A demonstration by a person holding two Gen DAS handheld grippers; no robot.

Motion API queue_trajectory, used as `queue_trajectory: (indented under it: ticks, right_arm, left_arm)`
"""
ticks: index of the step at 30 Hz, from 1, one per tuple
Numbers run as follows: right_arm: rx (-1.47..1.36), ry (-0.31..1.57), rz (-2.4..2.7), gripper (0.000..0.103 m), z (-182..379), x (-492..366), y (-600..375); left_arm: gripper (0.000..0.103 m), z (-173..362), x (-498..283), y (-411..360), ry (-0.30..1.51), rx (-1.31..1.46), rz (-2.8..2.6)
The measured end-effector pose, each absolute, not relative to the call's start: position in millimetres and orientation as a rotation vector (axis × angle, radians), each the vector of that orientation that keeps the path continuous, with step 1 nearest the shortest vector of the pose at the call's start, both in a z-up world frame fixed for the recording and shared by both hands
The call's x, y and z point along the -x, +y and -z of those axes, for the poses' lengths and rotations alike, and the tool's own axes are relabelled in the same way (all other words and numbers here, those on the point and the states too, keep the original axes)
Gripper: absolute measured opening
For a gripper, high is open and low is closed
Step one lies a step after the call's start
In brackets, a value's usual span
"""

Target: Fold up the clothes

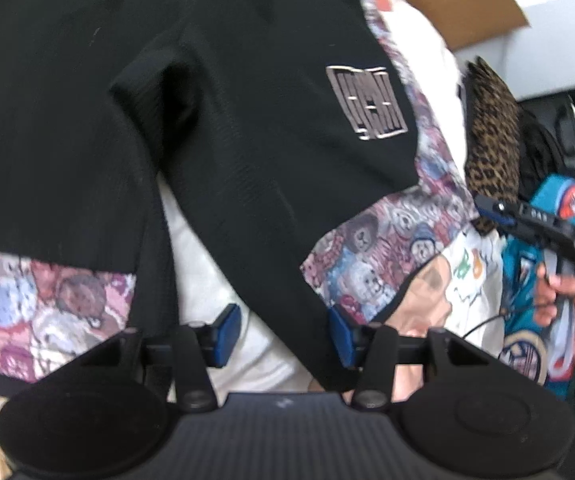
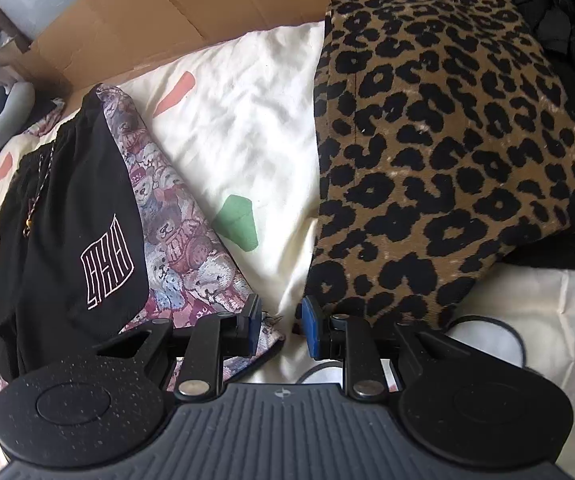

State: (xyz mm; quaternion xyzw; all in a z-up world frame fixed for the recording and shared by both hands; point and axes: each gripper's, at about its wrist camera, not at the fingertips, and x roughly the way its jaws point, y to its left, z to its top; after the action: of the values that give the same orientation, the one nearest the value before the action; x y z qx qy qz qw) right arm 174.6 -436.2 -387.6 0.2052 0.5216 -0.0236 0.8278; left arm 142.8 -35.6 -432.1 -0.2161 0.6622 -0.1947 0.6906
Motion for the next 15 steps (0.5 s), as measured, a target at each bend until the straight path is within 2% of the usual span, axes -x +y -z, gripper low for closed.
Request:
queue_trajectory:
  ticks: [5, 6, 7, 8, 9, 15]
  right_arm:
    - [-0.459, 1.117, 0.054, 0.023, 398, -177, -429]
    - [-0.456, 1.126, 0.054, 0.023, 400, -177, -427]
    - [-0.453, 1.135, 0.053, 0.023, 402, -177, -425]
    - [-0.452, 1.139, 0.053, 0.023, 403, -176, -424]
    - [-0.451, 1.142, 0.053, 0.023, 404, -175, -424]
    - [-0.461, 1.160, 0.056, 0.025, 408, -171, -424]
  left_arm:
    - [0.049, 441, -140, -31, 1.508, 0.539, 0.396]
    - [0.038, 443, -140, -32, 1.513, 0.540, 0.398]
    - [0.017, 445, -139, -33, 1.522, 0.537, 0.401]
    - [0.006, 448, -138, -34, 1.536, 0.534, 0.404]
    - [0.002, 449, -137, -34, 1.546, 0.535, 0.408]
    - [0.002, 447, -132, -33, 1.557, 0.492, 0.441]
